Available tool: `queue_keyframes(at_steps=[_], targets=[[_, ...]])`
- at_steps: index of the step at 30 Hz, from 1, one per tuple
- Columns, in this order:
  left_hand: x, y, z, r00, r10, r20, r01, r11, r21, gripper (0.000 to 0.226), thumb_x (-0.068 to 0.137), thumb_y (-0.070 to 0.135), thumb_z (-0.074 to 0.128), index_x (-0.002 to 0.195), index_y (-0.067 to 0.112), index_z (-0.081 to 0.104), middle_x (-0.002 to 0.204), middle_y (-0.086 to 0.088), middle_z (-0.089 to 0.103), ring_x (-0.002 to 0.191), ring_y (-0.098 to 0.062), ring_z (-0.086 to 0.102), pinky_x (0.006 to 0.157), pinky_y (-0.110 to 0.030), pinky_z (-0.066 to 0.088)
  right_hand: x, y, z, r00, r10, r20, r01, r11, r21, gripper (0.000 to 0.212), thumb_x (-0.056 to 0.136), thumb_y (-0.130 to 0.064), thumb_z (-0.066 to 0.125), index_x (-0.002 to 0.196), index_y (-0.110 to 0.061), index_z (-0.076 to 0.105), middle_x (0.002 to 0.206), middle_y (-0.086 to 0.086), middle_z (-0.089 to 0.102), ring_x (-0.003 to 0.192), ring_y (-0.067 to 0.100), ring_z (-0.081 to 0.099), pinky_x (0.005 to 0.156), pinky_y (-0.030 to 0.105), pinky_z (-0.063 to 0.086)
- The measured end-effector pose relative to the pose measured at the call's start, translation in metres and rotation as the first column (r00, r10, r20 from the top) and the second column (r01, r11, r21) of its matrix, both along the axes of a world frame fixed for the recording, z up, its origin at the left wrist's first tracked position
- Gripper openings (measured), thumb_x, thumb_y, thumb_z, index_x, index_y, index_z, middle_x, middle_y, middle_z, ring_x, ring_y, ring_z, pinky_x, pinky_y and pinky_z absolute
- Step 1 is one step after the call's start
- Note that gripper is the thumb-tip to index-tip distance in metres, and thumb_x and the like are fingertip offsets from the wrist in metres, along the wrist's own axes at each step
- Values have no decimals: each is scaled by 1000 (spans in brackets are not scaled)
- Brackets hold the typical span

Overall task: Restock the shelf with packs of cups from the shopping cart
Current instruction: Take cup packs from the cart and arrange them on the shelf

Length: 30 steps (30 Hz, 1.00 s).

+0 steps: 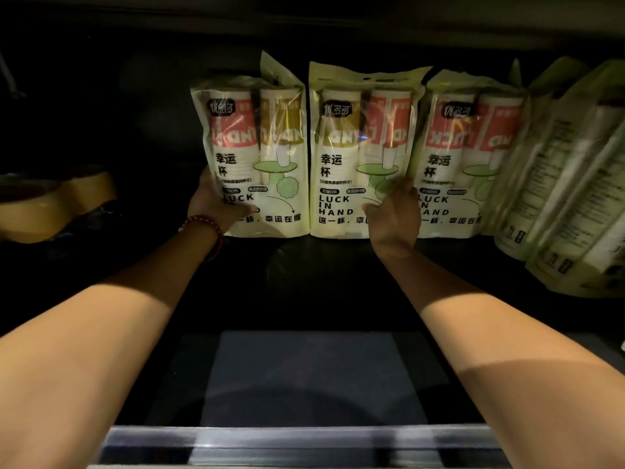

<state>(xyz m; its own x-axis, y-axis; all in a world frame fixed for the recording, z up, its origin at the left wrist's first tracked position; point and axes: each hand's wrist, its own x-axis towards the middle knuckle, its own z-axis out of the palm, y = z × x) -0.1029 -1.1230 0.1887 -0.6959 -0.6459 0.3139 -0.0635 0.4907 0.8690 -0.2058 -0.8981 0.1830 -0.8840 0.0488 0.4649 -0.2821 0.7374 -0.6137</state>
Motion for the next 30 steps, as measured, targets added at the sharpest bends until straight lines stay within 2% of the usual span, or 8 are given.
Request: queue_keyframes(at_steps=[6, 9, 12, 15, 18, 21, 27, 30], targets=[[13, -4, 10, 1000, -21, 14, 20, 1000, 15, 74, 64, 13, 85, 128, 9, 48, 121, -4, 62, 107, -18, 59, 87, -30, 49, 15, 8, 12, 1000, 12, 4, -12, 1000, 12, 73, 81, -27, 70, 139, -3, 33, 130, 18, 49, 114, 34, 53, 86, 37, 47], [32, 10, 32, 1000, -16, 15, 16, 999, -37, 62, 72, 14, 80, 126, 11, 50, 121, -1, 59, 108, -16, 56, 87, -26, 43, 39, 26, 30, 995, 93, 43, -99, 984, 150, 68, 83, -36, 69, 135, -5, 38, 128, 16, 53, 116, 32, 54, 84, 36, 48], [68, 8, 17, 971, -69, 228, 87, 994, -72, 56, 78, 23, 76, 128, 15, 52, 119, 7, 54, 107, -12, 52, 96, -29, 41, 81, 60, 49, 966, 224, 131, -252, 928, 273, 62, 84, -41, 67, 131, -6, 47, 125, 14, 58, 115, 30, 55, 87, 34, 46], [100, 10, -16, 837, -69, 543, 178, 972, -152, 83, 56, 66, 77, 122, 19, 60, 122, 4, 62, 102, -18, 62, 92, -39, 50, 144, 109, 56, 953, 210, 220, -284, 873, 396, 49, 87, -46, 61, 118, -8, 56, 115, 11, 61, 110, 32, 56, 80, 33, 46], [158, 118, 26, 903, -176, 391, 365, 795, -484, 62, 80, 48, 68, 135, 26, 50, 130, 4, 55, 121, -16, 51, 102, -31, 39, 216, 169, 46, 979, 141, 146, -194, 865, 462, 54, 89, -50, 55, 130, -14, 51, 120, 6, 58, 113, 25, 54, 84, 34, 48], [213, 198, 37, 880, -375, 292, 474, 667, -575, 57, 85, 44, 62, 137, 26, 46, 139, 6, 50, 128, -12, 46, 104, -26, 35, 289, 228, 24, 989, 91, 116, -134, 886, 443, 58, 92, -47, 52, 141, -18, 40, 137, 1, 49, 127, 21, 44, 101, 33, 40], [281, 330, -33, 638, -639, 429, 735, 341, -586, 52, 77, 51, 43, 119, 25, 61, 112, 5, 68, 98, -16, 67, 78, -26, 54, 435, 342, -54, 962, -239, 133, 139, 846, 515, 40, 82, -44, 63, 108, -15, 63, 98, 0, 65, 87, 25, 63, 71, 36, 54], [310, 406, -74, 449, -635, 629, 880, 192, -434, 45, 88, 47, 47, 130, 32, 47, 122, 11, 58, 111, -12, 58, 87, -25, 48, 500, 390, -92, 916, -355, 186, 232, 848, 476, 35, 81, -44, 58, 104, -18, 62, 92, -1, 62, 82, 24, 60, 65, 36, 53]])
